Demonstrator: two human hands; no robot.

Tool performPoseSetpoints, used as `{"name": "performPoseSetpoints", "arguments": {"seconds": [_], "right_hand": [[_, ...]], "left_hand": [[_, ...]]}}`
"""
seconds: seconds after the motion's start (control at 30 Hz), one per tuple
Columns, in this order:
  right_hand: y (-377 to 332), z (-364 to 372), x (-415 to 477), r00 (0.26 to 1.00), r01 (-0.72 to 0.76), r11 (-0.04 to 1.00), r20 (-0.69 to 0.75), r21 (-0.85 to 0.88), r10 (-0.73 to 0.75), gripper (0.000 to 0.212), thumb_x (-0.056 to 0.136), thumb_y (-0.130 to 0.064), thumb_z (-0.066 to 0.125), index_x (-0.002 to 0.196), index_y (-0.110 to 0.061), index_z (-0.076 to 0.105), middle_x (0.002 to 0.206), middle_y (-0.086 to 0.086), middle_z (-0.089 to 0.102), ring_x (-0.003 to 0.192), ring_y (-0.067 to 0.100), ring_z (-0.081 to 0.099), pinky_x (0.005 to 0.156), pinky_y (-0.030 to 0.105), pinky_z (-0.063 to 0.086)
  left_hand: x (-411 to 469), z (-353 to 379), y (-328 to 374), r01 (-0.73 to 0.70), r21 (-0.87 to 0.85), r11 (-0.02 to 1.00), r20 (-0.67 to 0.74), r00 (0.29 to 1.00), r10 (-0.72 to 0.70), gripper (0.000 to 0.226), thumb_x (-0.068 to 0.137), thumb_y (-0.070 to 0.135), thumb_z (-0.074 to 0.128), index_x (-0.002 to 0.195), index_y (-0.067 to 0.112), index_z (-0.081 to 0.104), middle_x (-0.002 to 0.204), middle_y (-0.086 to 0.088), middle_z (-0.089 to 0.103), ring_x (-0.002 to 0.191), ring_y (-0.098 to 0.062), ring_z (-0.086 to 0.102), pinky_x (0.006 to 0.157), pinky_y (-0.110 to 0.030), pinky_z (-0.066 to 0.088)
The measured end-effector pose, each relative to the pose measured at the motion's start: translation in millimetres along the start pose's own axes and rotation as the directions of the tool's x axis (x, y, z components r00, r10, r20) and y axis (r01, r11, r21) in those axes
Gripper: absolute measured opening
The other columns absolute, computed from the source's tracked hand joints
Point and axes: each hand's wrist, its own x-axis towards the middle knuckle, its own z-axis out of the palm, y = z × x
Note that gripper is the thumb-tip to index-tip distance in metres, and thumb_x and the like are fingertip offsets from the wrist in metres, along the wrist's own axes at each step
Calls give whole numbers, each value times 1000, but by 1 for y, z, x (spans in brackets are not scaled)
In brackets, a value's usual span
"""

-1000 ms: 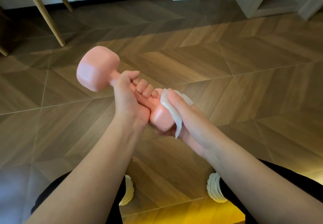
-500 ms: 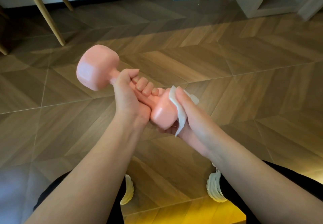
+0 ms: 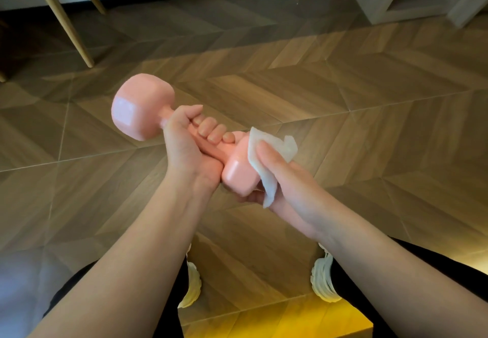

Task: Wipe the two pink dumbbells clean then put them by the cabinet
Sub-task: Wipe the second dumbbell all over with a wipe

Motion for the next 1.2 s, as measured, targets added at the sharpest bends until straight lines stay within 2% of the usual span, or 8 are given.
{"name": "performPoseSetpoints", "arguments": {"seconds": [0.1,0.27,0.43,0.6,0.7,0.9,1.07,1.2], "right_hand": [[1,-1,0,998,-3,1000,60,-14,4,65,87,-33,65,143,-12,39,124,18,58,101,20,58,82,36,51],[7,11,5,991,-10,1000,-135,15,12,63,83,-34,74,133,-9,44,103,9,58,87,25,54,68,37,48],[2,7,6,971,-52,994,-227,101,74,50,98,-51,51,129,-13,58,120,17,68,94,26,68,69,39,54],[-5,-2,-1,988,-150,948,19,280,150,50,96,-51,50,131,-16,57,126,14,67,104,21,65,76,38,58],[-6,-2,-4,983,-169,957,106,237,148,56,86,-43,64,134,-15,54,132,21,61,109,28,61,79,42,60],[-4,4,-3,999,37,999,9,1,-37,70,81,-18,68,140,-2,34,100,10,59,89,26,52,70,30,53],[9,11,7,970,-23,1000,-240,19,27,55,84,-40,69,129,-15,53,118,10,69,107,24,67,94,46,53],[4,5,4,980,-68,991,-176,116,88,58,89,-47,56,136,-14,52,134,16,62,116,24,64,93,46,52]], "left_hand": [[-2,-2,1,6,-36,999,5,1000,-6,39,89,13,42,52,20,30,45,7,23,37,-12,24,41,-20,34],[-7,2,-7,-2,37,999,51,999,0,37,89,12,42,55,20,28,45,5,22,38,-13,23,41,-19,34],[-6,5,-9,-48,81,996,102,994,39,37,88,12,42,54,20,30,44,5,23,39,-13,24,43,-22,34],[-8,2,-5,-42,8,999,207,977,40,32,82,14,45,54,19,31,42,6,24,37,-12,24,44,-23,37],[-10,2,-3,-39,24,999,232,972,32,33,86,24,51,58,18,35,45,6,29,38,-12,31,45,-24,40],[-9,4,-2,-51,4,999,82,995,51,34,93,23,52,65,19,35,49,7,27,39,-10,30,43,-22,39],[-7,2,-6,-48,40,998,58,997,46,35,89,17,45,57,20,30,47,6,22,39,-13,22,42,-22,32],[-6,2,-6,-32,7,999,45,998,32,34,89,16,43,58,20,30,44,6,23,36,-13,23,41,-20,34]]}}
